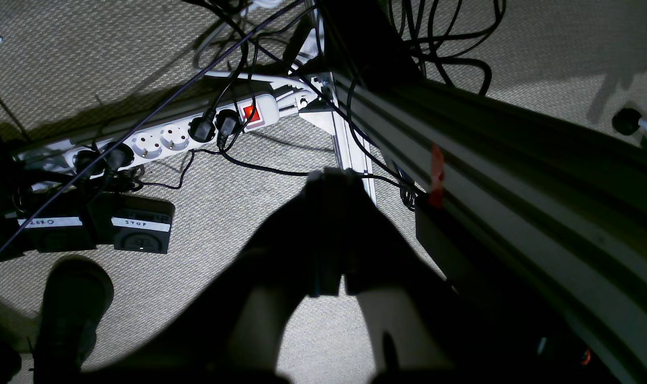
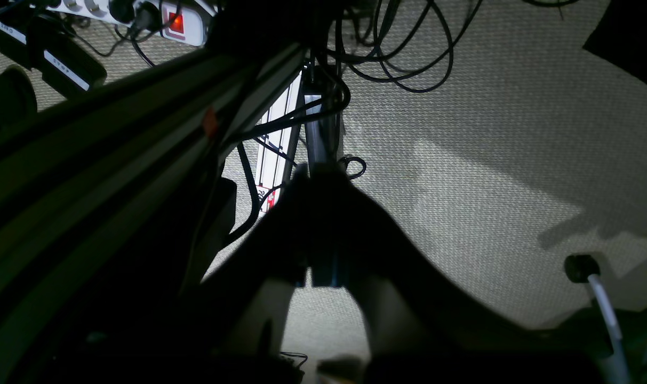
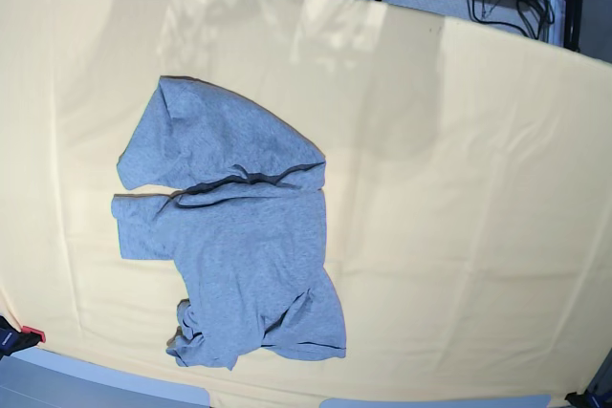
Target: Layout the t-shirt on the table in an organized manner, then fold the t-shirt properly
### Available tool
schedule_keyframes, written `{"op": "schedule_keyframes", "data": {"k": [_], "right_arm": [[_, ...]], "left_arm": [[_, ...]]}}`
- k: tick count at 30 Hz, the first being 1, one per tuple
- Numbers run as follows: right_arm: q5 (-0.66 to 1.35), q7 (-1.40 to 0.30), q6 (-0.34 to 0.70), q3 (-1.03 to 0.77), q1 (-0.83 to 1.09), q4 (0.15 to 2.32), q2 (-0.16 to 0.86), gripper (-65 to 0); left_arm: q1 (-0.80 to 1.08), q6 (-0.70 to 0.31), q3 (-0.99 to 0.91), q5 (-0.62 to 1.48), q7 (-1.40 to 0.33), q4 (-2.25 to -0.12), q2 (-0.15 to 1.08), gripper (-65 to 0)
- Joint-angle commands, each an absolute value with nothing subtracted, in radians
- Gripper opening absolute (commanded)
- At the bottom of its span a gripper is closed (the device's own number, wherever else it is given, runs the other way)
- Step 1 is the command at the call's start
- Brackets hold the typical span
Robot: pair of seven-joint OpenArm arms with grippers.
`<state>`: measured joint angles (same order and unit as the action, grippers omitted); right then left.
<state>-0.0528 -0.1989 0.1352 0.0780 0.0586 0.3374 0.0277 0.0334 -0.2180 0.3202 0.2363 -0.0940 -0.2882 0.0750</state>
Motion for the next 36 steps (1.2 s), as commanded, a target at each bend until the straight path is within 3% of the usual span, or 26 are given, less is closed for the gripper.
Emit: {"op": "schedule_keyframes", "data": {"k": [1, 36], "right_arm": [[-0.054, -0.196, 0.142, 0.081, 0.050, 0.353, 0.030, -65.0], [-0.054, -0.225, 0.141, 0.081, 0.050, 0.366, 0.030, -65.0]], "left_arm": [[0.031, -0.224, 0.320, 0.238, -0.083, -0.295, 0.077, -65.0], [0.038, -0.224, 0.320, 0.237, -0.108, -0.328, 0.078, -65.0]]}}
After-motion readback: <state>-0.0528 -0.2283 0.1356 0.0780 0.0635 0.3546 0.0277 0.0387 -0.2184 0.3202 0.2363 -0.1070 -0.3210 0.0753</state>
